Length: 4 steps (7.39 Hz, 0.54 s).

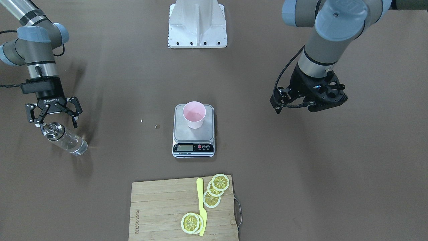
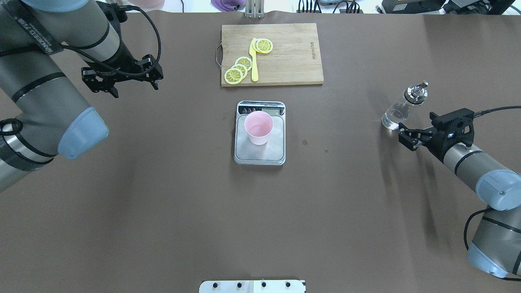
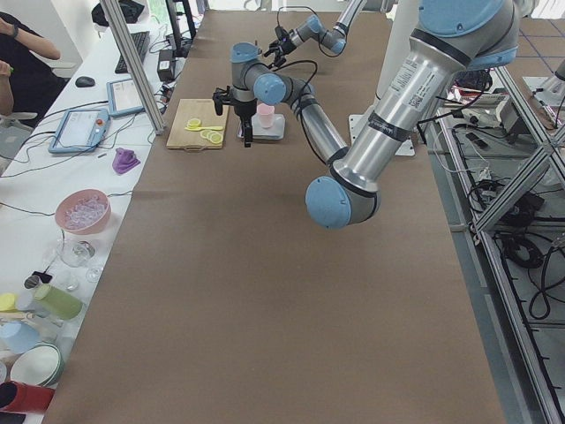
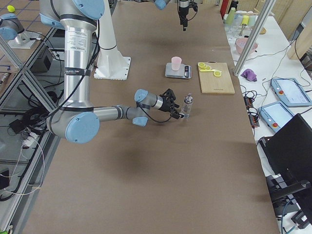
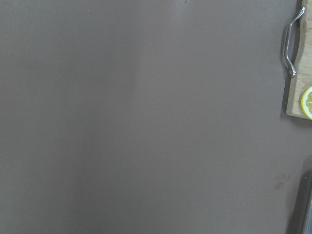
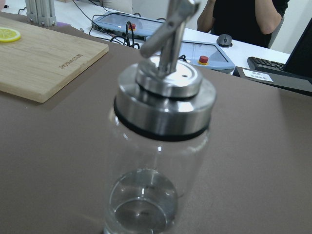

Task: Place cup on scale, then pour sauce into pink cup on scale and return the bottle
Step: 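Close the right gripper around the glass sauce bottle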

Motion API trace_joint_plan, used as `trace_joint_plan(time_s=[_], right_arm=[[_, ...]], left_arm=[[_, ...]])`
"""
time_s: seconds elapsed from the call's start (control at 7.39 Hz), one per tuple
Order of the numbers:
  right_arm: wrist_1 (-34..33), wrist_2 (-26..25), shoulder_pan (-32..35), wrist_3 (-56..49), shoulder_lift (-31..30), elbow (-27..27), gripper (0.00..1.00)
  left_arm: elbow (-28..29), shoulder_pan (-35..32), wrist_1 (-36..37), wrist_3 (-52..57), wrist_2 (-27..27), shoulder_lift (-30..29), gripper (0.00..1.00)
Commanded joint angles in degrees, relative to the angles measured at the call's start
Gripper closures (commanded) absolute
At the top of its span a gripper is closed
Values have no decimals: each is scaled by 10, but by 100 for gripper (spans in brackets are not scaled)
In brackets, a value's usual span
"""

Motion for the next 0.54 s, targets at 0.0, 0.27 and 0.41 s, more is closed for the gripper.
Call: trace_joint_plan(time_s=[0.0, 0.27, 0.41], right_arm=[[-1, 1, 12, -17, 5, -2, 1], [-2, 6, 16, -27, 16, -4, 0], [-1, 6, 16, -24, 26, -9, 0]], left_arm=[[0, 0, 1, -2, 0, -2, 1], [0, 0, 1, -2, 0, -2, 1], [0, 0, 1, -1, 0, -2, 1]])
